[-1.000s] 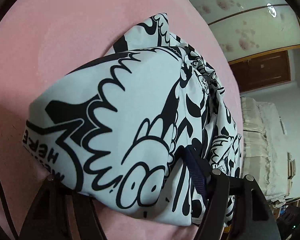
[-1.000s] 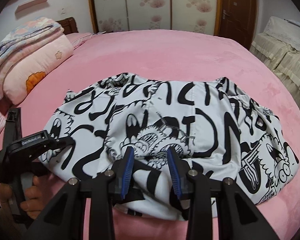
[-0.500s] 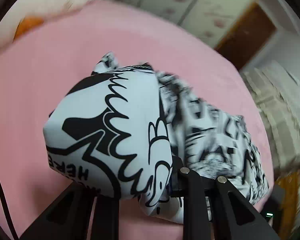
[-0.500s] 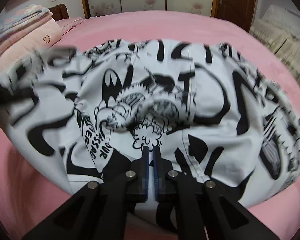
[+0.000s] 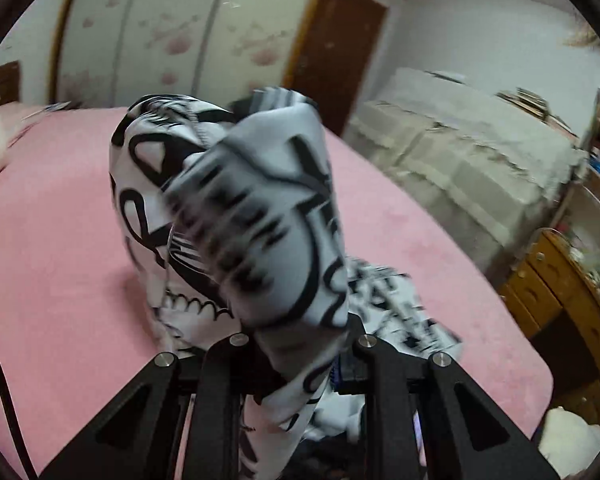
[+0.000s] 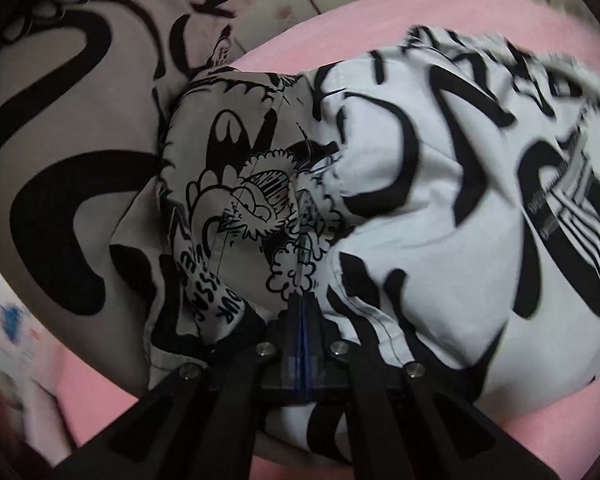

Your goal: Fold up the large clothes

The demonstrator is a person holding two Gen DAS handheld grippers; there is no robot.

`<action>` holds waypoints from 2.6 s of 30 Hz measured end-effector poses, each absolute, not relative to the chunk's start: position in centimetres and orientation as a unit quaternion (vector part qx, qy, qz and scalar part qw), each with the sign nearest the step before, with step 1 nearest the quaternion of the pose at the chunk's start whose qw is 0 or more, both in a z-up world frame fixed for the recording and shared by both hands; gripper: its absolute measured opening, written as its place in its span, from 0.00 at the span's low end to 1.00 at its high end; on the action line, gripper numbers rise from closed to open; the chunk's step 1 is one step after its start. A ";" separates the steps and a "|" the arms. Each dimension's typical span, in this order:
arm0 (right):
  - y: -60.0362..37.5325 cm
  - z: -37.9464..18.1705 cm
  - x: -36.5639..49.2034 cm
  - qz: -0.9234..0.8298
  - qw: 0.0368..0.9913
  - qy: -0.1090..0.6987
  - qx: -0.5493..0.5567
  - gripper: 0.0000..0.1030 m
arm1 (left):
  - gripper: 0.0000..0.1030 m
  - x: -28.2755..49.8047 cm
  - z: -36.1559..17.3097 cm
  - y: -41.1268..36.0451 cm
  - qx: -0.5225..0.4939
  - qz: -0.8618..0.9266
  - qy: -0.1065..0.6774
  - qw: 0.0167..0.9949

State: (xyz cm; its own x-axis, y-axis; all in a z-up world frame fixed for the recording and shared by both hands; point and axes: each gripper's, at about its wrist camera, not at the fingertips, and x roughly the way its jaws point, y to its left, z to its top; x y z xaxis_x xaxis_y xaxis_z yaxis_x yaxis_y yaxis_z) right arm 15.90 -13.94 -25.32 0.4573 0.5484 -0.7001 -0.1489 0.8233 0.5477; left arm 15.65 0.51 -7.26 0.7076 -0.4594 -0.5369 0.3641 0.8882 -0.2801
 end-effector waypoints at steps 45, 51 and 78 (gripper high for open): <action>-35.6 -16.6 19.4 0.056 0.853 0.515 0.060 0.55 | 0.76 18.2 -15.7 -5.8 -0.016 -0.048 0.569 0.820; -35.3 -17.8 19.8 0.079 0.855 0.512 0.024 0.20 | 0.59 18.3 -16.9 -5.5 -0.033 -0.071 0.579 0.812; -41.0 -14.9 16.4 0.018 0.864 0.492 0.109 0.43 | 0.55 20.9 -13.7 -5.2 -0.084 -0.111 0.565 0.814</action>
